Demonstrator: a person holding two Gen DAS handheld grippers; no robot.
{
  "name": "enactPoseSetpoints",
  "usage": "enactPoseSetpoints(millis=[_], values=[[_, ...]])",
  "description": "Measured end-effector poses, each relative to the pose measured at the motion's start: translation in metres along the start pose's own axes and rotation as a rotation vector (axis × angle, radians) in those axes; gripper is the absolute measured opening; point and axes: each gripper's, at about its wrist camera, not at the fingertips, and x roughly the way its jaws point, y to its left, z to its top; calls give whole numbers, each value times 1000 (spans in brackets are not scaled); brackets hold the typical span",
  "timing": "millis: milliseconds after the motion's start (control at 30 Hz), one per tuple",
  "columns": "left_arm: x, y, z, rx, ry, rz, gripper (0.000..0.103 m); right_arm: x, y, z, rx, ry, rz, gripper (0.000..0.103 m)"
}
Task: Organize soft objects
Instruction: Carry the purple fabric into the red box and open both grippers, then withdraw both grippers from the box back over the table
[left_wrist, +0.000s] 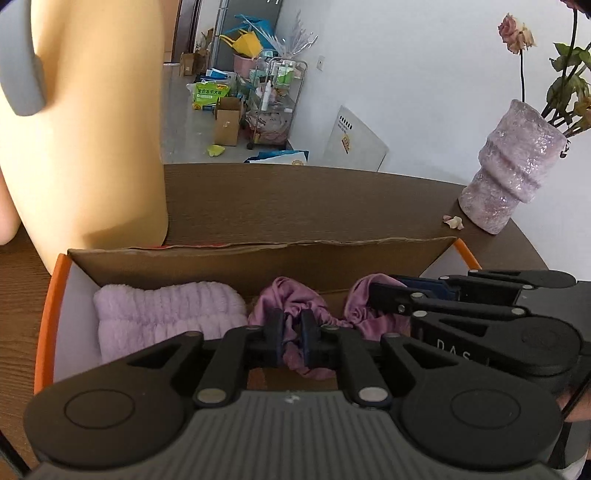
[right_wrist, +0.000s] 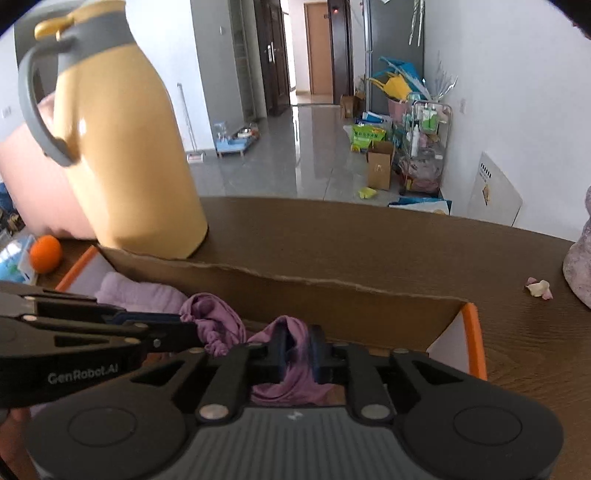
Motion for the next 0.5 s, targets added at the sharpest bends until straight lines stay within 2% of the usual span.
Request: enactPoseSetpoints(millis=[33, 67, 100, 200, 267, 333, 500], values=[[0, 0, -1, 2, -3, -1, 17, -1, 0, -1, 2, -5, -1, 16], [-3, 1, -3, 7, -12, 0, 22, -3, 1, 1, 5, -9, -7, 20], [-7, 2, -5, 8, -18, 4, 30, -7, 0, 2, 8, -17, -10, 23], [-30, -4, -8, 33, -47, 13, 33, -33, -8, 4, 24, -63, -23, 27], [-58, -10, -15, 55, -85, 28, 35, -64, -12, 0, 26, -100, -26, 29], [-92, -15, -25, 60, -130, 31, 42, -95, -15, -5, 22, -136, -25, 32], [-181, -17, -69, 93, -234, 64, 53, -181, -12, -38, 5, -217, -39, 38]])
